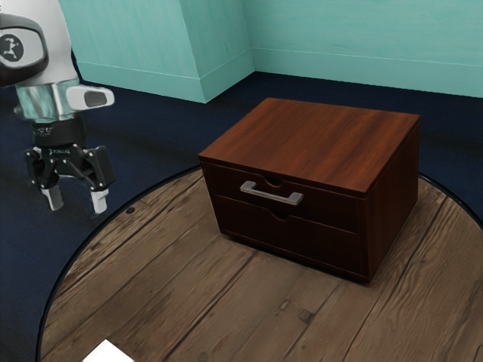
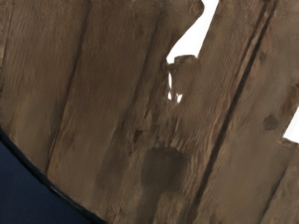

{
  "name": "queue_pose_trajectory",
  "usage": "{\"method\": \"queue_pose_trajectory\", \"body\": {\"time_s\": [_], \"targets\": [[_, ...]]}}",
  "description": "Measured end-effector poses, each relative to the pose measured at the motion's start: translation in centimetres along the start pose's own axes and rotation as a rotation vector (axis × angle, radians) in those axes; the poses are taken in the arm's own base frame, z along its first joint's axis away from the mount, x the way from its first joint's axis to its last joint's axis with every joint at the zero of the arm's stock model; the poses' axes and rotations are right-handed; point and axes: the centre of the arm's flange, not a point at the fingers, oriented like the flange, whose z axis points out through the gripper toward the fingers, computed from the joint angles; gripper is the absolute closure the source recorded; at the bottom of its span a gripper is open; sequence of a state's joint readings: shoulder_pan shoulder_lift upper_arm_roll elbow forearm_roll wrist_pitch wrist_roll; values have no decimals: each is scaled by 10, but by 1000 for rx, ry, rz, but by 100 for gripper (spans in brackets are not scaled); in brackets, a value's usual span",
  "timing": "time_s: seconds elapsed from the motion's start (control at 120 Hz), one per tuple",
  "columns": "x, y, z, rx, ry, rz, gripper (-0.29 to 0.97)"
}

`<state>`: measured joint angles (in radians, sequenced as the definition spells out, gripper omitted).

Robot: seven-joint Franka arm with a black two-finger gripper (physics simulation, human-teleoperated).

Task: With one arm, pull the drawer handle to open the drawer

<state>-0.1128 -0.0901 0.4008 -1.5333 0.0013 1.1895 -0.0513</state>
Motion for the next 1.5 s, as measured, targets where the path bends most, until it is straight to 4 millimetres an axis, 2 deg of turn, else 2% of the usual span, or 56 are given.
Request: {"method": "queue_pose_trajectory", "body": {"time_s": [0.042,0.108,0.15,0.233,0.292,0.342,0.4,0.525,0.6,0.683,0.775,0.833,1.0,1.142,1.208,1.317,1.5], "targets": [[6,10,-6,29,63,12,0],[10,40,-14,78,143,66,0],[11,48,-19,88,183,81,0],[-32,42,-83,49,374,100,0],[-58,73,-120,48,484,201,0],[-72,103,-135,63,535,334,0],[-78,118,-140,93,559,460,0],[-74,128,-133,167,545,700,0],[-73,141,-124,207,520,866,0],[-68,140,-92,231,460,1028,0],[-51,138,-47,249,415,1184,0],[-40,141,-33,263,420,1273,0],[-18,140,-23,301,489,1487,0],[-11,139,-18,457,493,1634,0],[-6,138,-15,537,478,1686,0],[5,142,3,620,474,1768,0],[14,146,8,714,547,1858,0]]}}
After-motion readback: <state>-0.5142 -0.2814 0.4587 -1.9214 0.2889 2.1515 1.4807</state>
